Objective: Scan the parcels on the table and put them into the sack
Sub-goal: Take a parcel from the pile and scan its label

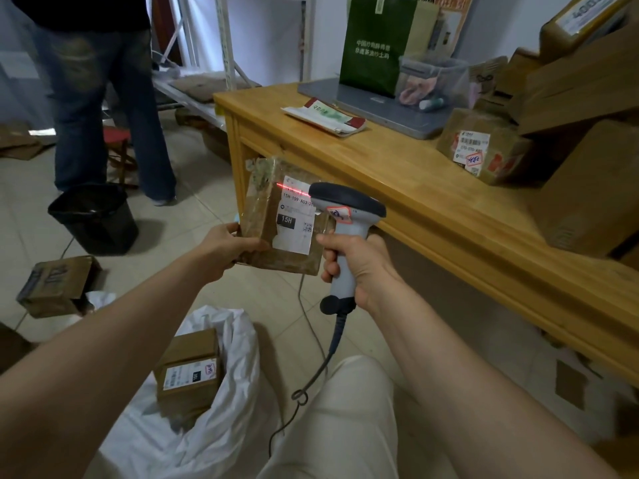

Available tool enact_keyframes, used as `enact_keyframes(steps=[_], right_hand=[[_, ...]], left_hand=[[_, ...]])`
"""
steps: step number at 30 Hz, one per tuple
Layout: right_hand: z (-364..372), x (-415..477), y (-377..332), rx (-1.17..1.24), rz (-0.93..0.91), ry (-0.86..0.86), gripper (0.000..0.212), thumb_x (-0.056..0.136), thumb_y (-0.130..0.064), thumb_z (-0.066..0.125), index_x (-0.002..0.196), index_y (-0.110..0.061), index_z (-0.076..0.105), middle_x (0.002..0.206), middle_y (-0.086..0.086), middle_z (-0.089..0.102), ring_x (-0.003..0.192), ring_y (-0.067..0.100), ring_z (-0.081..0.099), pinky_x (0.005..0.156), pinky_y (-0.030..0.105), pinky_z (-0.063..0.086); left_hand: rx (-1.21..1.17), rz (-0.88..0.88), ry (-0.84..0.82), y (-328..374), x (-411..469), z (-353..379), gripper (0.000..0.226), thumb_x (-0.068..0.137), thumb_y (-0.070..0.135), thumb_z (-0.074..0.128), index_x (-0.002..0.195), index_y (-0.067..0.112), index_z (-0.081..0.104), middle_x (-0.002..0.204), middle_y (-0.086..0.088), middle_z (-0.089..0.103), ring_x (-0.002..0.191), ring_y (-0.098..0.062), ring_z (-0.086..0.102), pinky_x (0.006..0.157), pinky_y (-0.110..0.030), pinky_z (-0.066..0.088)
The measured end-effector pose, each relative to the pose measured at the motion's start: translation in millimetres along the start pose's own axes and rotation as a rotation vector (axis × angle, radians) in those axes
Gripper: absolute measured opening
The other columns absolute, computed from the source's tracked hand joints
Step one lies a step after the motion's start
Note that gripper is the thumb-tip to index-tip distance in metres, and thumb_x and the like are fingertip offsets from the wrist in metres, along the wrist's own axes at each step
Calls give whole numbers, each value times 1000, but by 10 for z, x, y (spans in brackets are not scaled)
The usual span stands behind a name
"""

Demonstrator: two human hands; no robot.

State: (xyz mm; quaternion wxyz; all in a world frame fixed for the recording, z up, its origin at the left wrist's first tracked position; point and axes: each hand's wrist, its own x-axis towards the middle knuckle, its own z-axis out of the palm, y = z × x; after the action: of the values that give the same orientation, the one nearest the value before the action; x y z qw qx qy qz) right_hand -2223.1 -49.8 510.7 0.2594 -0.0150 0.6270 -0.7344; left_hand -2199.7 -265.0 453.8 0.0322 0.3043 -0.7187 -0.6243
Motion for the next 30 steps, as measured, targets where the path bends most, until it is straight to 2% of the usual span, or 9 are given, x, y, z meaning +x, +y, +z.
enact_keyframes(steps=[7,10,13,16,19,23,25,27,30], right_hand=[[65,89,86,-4,41,-17,10,84,-6,69,79,-7,60,53,1,55,41,10,46,45,24,47],[115,144,136,22,60,-11,12,82,-6,71,78,-6,60,53,2,55,38,10,46,43,23,47],[152,224,225,75,96,-24,16,80,-4,73,73,-6,59,52,3,53,37,11,43,43,23,45],[170,337,393,80,159,-21,17,78,-2,73,72,-6,58,54,4,54,38,11,45,45,24,46],[211,493,634,92,267,-9,16,78,1,72,74,-5,57,57,7,56,41,14,49,49,28,51],[299,809,1024,118,436,4,13,81,-4,70,90,-2,60,63,11,65,51,20,61,57,32,58],[356,1007,1236,101,510,-20,16,85,-10,68,96,-3,60,69,13,69,56,22,65,53,29,56],[410,1214,1470,45,575,-27,18,87,-16,66,101,-6,61,78,14,71,60,22,67,50,25,52],[478,1497,1825,24,661,-11,11,89,-12,62,96,-4,59,78,18,67,53,22,61,45,23,49]], left_hand=[[-24,-30,28,-87,35,-44,68,78,18,77,137,8,44,94,-2,55,82,-13,53,66,-23,44],[-27,-41,50,-154,58,-75,61,78,18,77,131,9,49,91,-2,56,80,-14,53,72,-27,45],[-43,-57,81,-277,80,-141,67,77,19,78,135,9,46,92,-4,58,83,-17,54,85,-35,47],[-64,-101,126,-467,84,-252,67,78,20,77,135,9,45,91,-4,58,80,-15,55,71,-29,45],[-60,-185,197,-751,106,-389,54,77,20,78,123,7,52,91,-6,60,77,-15,58,57,-23,44],[-101,-338,311,-1251,215,-569,50,74,18,80,115,6,56,101,-13,63,91,-26,65,77,-36,57],[-137,-407,363,-1467,271,-641,48,73,17,80,113,5,56,99,-14,64,92,-29,66,82,-41,57],[-147,-450,390,-1700,374,-704,44,73,15,80,110,5,57,96,-13,64,88,-30,67,79,-41,58],[-122,-471,415,-1992,556,-778,37,75,14,78,105,7,57,85,-8,61,75,-22,64,61,-30,54]])
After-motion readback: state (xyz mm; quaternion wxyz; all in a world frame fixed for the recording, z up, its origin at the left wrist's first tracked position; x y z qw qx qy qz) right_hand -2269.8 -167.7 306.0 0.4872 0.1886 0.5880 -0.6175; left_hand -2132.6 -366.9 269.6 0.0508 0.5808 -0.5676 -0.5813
